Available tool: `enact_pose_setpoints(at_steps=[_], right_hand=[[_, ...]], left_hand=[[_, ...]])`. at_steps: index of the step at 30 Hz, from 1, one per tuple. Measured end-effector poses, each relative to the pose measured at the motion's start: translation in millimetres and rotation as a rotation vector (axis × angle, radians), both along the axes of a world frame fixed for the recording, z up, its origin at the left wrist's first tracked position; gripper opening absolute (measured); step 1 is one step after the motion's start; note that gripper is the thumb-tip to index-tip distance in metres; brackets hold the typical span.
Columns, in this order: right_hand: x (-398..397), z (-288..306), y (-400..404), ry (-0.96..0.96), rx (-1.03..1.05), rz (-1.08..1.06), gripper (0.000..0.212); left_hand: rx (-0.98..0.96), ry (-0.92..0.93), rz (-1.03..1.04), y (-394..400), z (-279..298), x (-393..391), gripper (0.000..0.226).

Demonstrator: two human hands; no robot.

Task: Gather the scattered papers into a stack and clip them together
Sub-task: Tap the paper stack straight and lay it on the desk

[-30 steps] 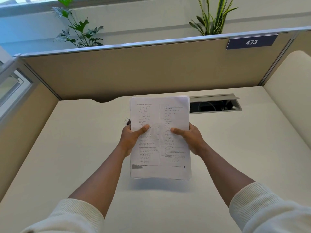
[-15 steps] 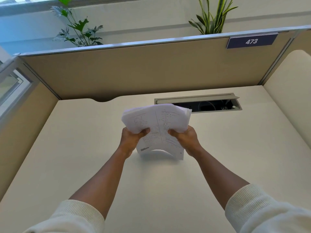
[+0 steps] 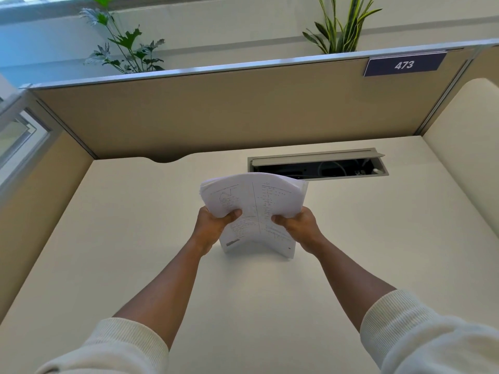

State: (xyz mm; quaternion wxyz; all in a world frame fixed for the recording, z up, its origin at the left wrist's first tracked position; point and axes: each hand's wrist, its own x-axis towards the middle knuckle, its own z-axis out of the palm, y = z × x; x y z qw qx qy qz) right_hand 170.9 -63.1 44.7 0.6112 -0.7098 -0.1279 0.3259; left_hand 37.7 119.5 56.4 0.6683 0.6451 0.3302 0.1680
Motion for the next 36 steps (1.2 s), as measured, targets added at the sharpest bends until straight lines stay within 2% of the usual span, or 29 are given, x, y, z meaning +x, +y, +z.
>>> enact_pose_setpoints(at_steps=[9,14,18,24,27,30,32,36], right_hand=[[7.7,-4.0,-4.4,-0.071,-0.102,0.136,0.027],[9.9,-6.2,-7.7,0.018,-0.088,0.196,0.026],[8.2,-11.9,-9.4,0.09,-0.103,0.267,0.026],[-3.6,-33.3,-12.4,0.182,-0.143,0.31,0.03],[-11.1,-40.0,-7.9,0.207,-0.162,0.325,0.032],[-16.5,-45.4,-5.8,0.218,-0.197,0.339,0.034],[-19.4,-48.2,-4.9,0.219,-0.208,0.348,0.034],[-22.3,-54.7,-0.4,0.233,-0.233,0.361,0.036]], left_hand=[[0.011,0.086,-0.03,6.0,-3.0,-3.2,0.032],[-0.04,0.153,-0.066,10.1,-7.2,-9.5,0.039],[-0.118,0.085,0.046,19.2,-4.5,-12.4,0.031],[-0.069,0.099,0.142,29.4,-1.6,-9.4,0.034],[-0.121,0.151,0.175,34.5,-8.5,-10.6,0.041],[-0.206,0.267,0.17,39.5,-18.1,-10.6,0.058],[-0.234,0.323,0.176,40.9,-22.6,-8.6,0.052],[-0.235,0.377,0.215,44.5,-24.2,-1.1,0.021]])
